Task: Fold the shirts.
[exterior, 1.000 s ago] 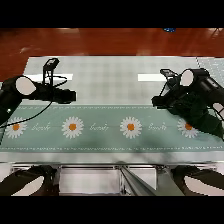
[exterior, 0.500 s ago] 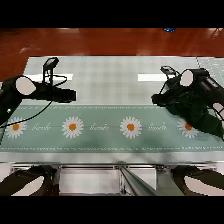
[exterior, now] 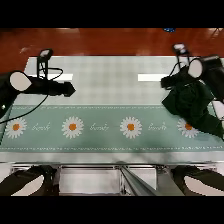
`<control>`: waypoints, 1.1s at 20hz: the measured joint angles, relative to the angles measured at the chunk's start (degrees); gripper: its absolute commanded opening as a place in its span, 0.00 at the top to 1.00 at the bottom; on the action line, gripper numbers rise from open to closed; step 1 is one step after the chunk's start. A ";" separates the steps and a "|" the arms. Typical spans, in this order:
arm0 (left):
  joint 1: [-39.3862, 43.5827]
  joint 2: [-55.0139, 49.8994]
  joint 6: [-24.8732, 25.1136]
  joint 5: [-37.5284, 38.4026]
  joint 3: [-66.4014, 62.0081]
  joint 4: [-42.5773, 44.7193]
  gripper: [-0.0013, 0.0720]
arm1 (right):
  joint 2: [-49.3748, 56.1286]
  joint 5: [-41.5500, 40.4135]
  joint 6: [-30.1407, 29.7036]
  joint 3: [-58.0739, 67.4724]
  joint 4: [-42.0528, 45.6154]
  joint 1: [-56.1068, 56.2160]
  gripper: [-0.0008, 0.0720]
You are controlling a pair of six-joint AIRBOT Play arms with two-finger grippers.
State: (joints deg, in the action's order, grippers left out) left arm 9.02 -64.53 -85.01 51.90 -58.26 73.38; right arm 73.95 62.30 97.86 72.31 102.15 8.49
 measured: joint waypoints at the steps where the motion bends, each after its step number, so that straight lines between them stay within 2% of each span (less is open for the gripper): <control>1: -0.72 0.00 -0.57 -0.07 -0.98 0.66 0.29 | -1.55 0.76 1.44 1.29 3.93 -1.64 0.43; 3: -1.97 -0.02 -2.01 -0.11 -2.32 1.53 0.29 | -4.15 2.08 3.63 2.12 7.76 -6.34 0.43; 6: -2.51 -0.07 -3.34 0.44 -2.54 2.23 0.29 | -6.03 2.80 5.14 -1.40 7.61 -14.80 0.43; 11: -1.92 -0.09 -4.55 0.52 -0.20 2.40 0.29 | -3.80 -3.04 5.14 -10.21 -3.85 -27.06 0.43; 18: -1.16 -0.26 -5.62 0.59 1.97 2.38 0.29 | 8.07 -6.34 3.28 -12.74 -12.87 -31.04 0.45; 19: -1.03 -0.46 -5.66 0.52 2.03 2.21 0.29 | 9.25 -6.49 3.08 -12.83 -13.75 -31.17 0.53; 21: -0.55 -1.29 -5.70 0.50 2.14 1.68 0.29 | 10.93 -6.86 1.77 -12.92 -16.04 -31.34 0.87; 22: -0.11 -2.01 -5.81 0.52 2.19 0.85 0.29 | 11.34 -6.86 0.17 -12.90 -17.92 -31.41 0.95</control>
State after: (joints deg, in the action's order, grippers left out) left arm 8.91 -66.54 -90.83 52.42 -56.07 74.24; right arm 85.30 55.44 98.04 59.42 84.23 -22.92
